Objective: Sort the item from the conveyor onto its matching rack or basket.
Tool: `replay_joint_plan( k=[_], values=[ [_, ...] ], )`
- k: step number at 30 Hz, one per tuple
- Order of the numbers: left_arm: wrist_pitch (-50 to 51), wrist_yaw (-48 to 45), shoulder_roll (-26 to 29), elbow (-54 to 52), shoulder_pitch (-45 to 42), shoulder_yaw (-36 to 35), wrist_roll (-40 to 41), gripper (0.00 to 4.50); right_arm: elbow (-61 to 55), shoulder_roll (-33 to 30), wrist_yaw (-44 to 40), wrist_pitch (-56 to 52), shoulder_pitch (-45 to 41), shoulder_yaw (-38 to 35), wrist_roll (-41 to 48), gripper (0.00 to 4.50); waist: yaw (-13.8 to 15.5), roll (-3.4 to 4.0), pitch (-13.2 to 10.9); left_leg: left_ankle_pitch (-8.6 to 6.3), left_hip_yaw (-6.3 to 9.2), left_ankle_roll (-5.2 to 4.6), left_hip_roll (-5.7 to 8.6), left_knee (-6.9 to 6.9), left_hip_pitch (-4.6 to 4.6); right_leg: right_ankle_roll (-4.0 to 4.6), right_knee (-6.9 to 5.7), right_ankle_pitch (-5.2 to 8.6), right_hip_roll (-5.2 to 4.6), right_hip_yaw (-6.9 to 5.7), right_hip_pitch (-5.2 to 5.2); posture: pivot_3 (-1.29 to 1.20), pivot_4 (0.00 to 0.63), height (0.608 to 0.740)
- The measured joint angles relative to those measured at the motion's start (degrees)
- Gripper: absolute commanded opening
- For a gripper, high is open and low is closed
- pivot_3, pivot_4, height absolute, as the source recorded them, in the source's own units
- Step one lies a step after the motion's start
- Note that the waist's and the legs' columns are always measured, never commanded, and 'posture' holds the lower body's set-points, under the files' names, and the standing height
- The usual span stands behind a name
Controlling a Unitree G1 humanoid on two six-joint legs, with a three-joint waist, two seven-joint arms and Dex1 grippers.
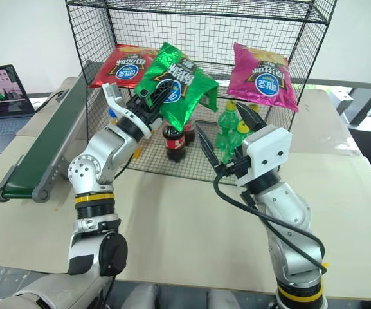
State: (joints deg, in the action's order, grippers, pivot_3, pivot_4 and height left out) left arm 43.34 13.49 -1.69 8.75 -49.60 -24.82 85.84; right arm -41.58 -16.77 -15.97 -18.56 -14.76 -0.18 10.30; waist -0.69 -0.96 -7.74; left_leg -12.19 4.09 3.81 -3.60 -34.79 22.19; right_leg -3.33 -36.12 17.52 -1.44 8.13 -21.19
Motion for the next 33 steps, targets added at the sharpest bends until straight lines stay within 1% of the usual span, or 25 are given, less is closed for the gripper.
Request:
replay_joint_plan(
  k=[4, 8, 11, 15, 19, 23, 27, 30, 33],
  values=[
    [-2.6, 10.3, -1.4, -3.9, 1.6, -0.3, 1.2, 0.07, 0.0, -0.3, -0.1, 0.0, 0.0, -0.2, 0.0, 4.50, 0.1, 0.00, 0.0, 0.01, 0.01, 0.02, 0.01, 0.00, 0.01, 0.00, 0.01, 0.00, -0.01, 0.00, 0.01, 0.00, 0.150, 0.740],
    [-4.4, 15.8, -3.4, -6.0, 2.3, 0.1, 3.8, 0.07, 0.0, -0.3, -0.1, 0.0, 0.0, -0.2, 0.0, 4.50, 0.4, 0.00, 0.0, 0.02, 0.03, 0.03, 0.05, -0.03, 0.03, -0.01, 0.02, -0.01, -0.02, 0.01, 0.01, 0.00, 0.150, 0.740],
    [-6.0, 18.6, -3.8, -6.8, 1.7, 0.4, 6.1, 0.07, 0.0, -0.3, -0.1, 0.0, -0.1, -0.2, 0.0, 4.50, 0.4, -0.01, 0.0, 0.02, 0.04, 0.03, 0.05, -0.03, 0.02, -0.01, 0.02, -0.01, -0.02, 0.01, 0.01, 0.00, 0.150, 0.740],
    [-9.1, 22.5, -4.2, -6.5, -0.9, 1.2, 8.1, 0.07, 0.0, -0.3, 0.0, 0.0, -0.5, -0.2, 0.0, 4.50, 0.5, -0.01, 0.0, 0.02, 0.05, 0.03, 0.09, -0.04, 0.03, -0.01, 0.04, -0.01, -0.03, 0.01, 0.02, 0.00, 0.150, 0.740],
    [-13.4, 26.3, -4.5, -4.9, -6.2, 1.3, 9.4, 0.07, 0.0, -0.3, 0.0, 0.0, -0.6, -0.2, -0.1, 4.50, 0.7, -0.03, 0.0, 0.02, 0.07, 0.04, 0.12, -0.03, 0.04, -0.01, 0.06, -0.01, -0.05, 0.01, 0.03, 0.00, 0.150, 0.740],
    [-16.0, 30.3, -4.8, 0.6, -11.6, 1.6, 8.8, 0.07, 0.0, -0.3, 0.1, -0.2, -0.7, 0.0, -0.1, 4.50, 1.0, -0.04, 0.0, 0.02, 0.09, 0.04, 0.15, -0.02, 0.04, -0.02, 0.12, -0.01, -0.05, 0.01, 0.04, 0.00, 0.150, 0.740],
    [-17.0, 31.0, -4.7, 6.0, -13.2, 1.8, 6.1, 0.07, 0.0, -0.3, 0.3, -0.4, -0.7, -0.1, -0.5, 4.50, 1.1, -0.04, 0.0, 0.06, 0.09, 0.10, 0.16, 0.01, 0.02, -0.02, 0.11, -0.01, -0.04, 0.01, 0.04, 0.00, 0.150, 0.740],
    [-16.6, 28.4, -3.8, 10.7, -13.7, 2.3, 2.3, 0.07, -0.1, -0.2, 0.7, -0.6, -0.7, 0.1, -0.8, 4.50, 1.1, -0.03, 0.0, 0.10, 0.09, 0.16, 0.17, 0.02, 0.02, -0.02, 0.11, -0.01, -0.04, 0.01, 0.04, 0.00, 0.150, 0.740],
    [-15.6, 25.7, -3.4, 14.4, -16.2, 2.3, -0.3, 0.07, -0.2, -0.2, 1.2, -0.6, -0.6, 0.3, -1.1, 4.50, 1.3, -0.04, 0.0, 0.13, 0.10, 0.21, 0.20, 0.02, 0.02, -0.03, 0.11, 0.00, -0.05, 0.00, 0.05, 0.00, 0.150, 0.740]
  ],
)
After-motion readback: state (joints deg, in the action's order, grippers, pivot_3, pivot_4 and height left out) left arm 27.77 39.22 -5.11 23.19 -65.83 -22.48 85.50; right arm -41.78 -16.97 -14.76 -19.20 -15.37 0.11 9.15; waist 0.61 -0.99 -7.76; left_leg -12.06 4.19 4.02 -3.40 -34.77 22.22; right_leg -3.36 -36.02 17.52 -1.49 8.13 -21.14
